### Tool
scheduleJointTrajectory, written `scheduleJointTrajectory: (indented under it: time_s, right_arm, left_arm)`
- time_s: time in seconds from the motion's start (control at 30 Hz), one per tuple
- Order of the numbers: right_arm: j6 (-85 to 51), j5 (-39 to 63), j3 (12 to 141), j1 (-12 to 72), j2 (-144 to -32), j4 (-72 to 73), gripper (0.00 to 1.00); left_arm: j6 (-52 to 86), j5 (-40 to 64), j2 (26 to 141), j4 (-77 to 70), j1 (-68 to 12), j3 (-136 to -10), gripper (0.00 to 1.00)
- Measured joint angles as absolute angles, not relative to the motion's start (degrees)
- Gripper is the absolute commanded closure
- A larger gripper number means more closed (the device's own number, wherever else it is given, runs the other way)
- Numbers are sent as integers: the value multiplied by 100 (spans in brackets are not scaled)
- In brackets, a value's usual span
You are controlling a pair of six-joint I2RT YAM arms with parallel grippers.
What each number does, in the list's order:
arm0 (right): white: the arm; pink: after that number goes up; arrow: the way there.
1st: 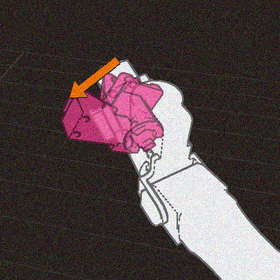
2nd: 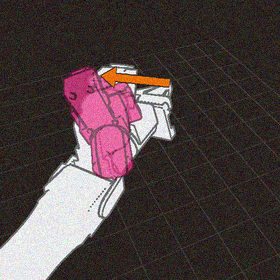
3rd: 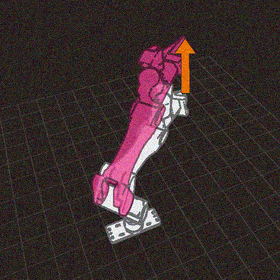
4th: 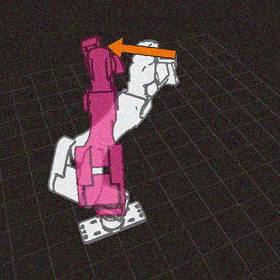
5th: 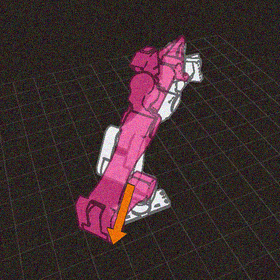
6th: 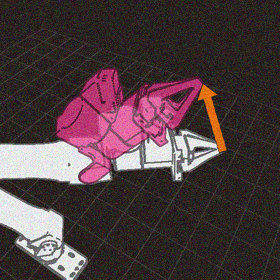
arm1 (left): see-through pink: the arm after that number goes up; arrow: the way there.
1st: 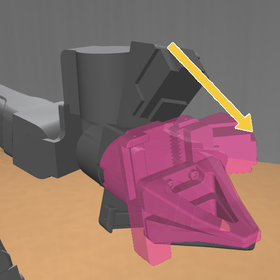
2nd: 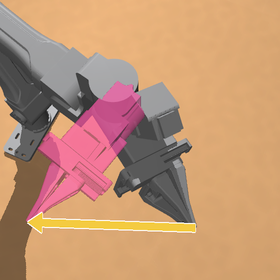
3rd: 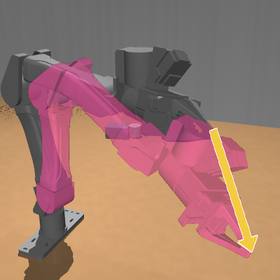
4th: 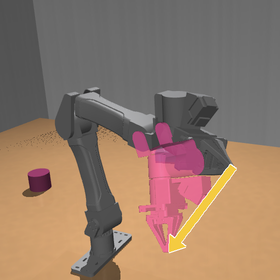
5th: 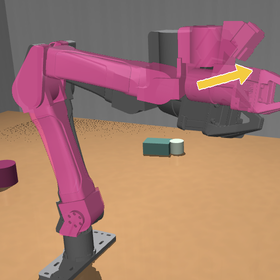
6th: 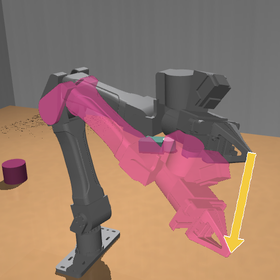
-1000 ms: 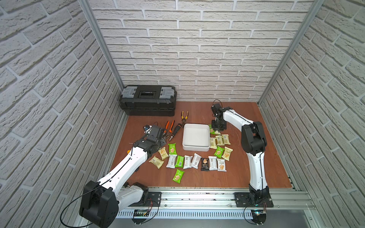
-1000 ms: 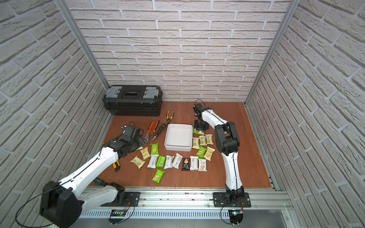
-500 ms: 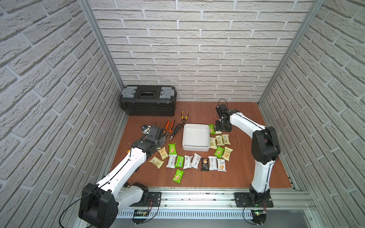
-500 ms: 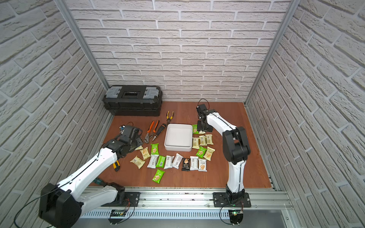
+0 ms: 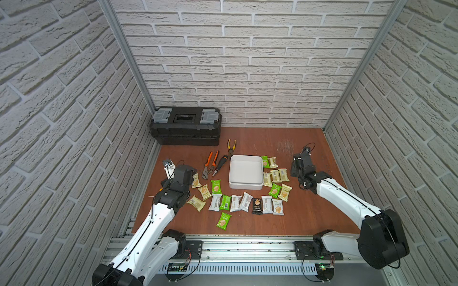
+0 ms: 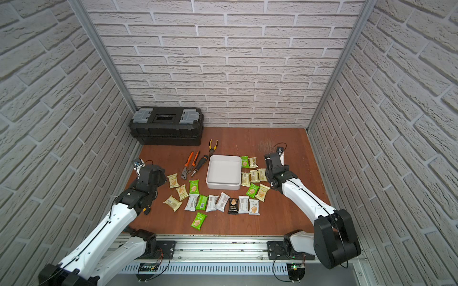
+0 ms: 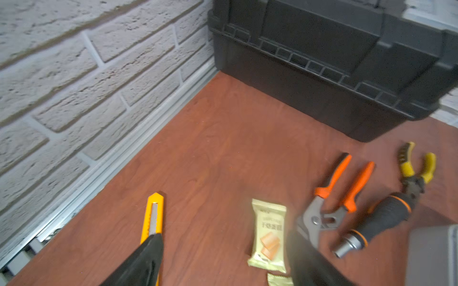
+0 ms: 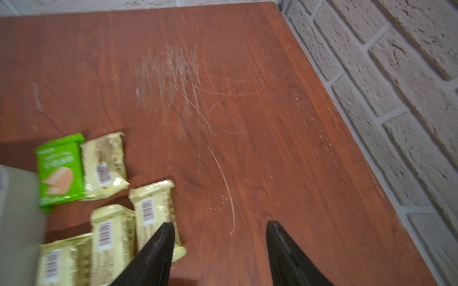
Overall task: Take the cookies out of the storage box
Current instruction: Reset both arms
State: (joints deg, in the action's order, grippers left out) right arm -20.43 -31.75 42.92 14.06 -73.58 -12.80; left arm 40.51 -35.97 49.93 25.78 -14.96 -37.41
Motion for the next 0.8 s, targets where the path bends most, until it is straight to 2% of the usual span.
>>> scheduleJointTrajectory:
  time_s: [0.1, 0.37, 0.6, 0.8]
  right_arm:
    - [-1592, -3293, 3896, 1253, -7537, -637, 28]
    - [-572, -3083, 3920, 840, -8093, 808, 27]
    - [-123, -2477, 3245, 541, -8691, 2405, 26]
    - [-49, -1682, 2746, 285, -8700, 3159, 21]
  left_arm:
    - [3671, -3548, 5100, 2362, -1048, -3667, 14]
    - [2523, -3089, 5284, 1448, -174, -3236, 11]
    - [1625, -2392, 5730, 401, 353, -2797, 11]
    - [980, -1671, 5933, -550, 541, -2432, 10]
